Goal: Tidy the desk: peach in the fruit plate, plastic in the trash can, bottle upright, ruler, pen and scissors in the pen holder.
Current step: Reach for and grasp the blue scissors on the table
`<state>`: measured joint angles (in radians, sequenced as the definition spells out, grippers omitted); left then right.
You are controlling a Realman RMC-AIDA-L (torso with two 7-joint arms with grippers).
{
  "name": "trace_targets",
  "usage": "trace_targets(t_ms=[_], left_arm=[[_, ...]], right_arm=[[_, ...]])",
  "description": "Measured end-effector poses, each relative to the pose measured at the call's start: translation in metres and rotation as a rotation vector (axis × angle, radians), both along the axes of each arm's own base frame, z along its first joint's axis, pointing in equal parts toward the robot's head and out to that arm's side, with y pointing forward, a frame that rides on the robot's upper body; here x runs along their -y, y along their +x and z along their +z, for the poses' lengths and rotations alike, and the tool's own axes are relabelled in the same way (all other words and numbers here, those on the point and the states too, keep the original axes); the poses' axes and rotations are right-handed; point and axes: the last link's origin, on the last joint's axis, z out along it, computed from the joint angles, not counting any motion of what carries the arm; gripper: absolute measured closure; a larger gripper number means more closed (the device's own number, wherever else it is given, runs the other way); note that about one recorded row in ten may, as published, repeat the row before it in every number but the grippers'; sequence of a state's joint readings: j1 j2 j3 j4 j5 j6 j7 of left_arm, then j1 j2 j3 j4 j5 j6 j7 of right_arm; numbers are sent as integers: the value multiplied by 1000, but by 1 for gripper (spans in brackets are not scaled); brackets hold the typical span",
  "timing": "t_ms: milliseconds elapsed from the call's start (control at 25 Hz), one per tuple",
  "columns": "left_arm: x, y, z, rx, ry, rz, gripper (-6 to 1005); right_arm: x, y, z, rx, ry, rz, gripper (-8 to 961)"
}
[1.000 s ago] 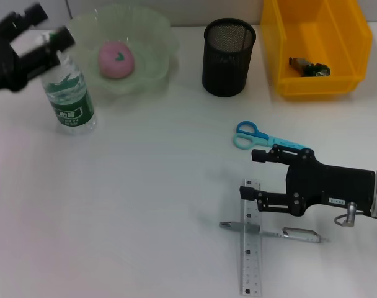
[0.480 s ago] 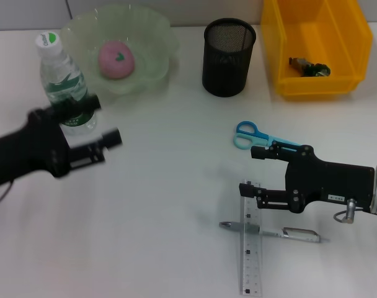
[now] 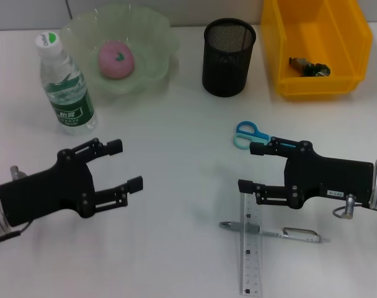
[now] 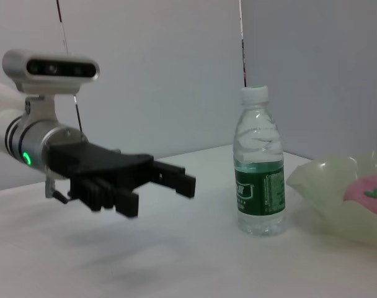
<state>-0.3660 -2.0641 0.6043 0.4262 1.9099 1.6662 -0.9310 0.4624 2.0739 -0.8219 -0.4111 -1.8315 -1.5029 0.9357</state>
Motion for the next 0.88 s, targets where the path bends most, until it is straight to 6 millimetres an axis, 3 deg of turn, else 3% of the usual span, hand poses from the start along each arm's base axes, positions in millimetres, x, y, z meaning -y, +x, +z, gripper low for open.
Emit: trace_targets(t_ms=[560, 880], left_arm=[[16, -10, -39, -97, 22, -31, 169], [15, -9, -44, -108, 5, -36, 168]], right_arm=[[-4, -3, 0, 3, 3, 4, 166], [-5, -3, 1, -7, 12, -3, 166]])
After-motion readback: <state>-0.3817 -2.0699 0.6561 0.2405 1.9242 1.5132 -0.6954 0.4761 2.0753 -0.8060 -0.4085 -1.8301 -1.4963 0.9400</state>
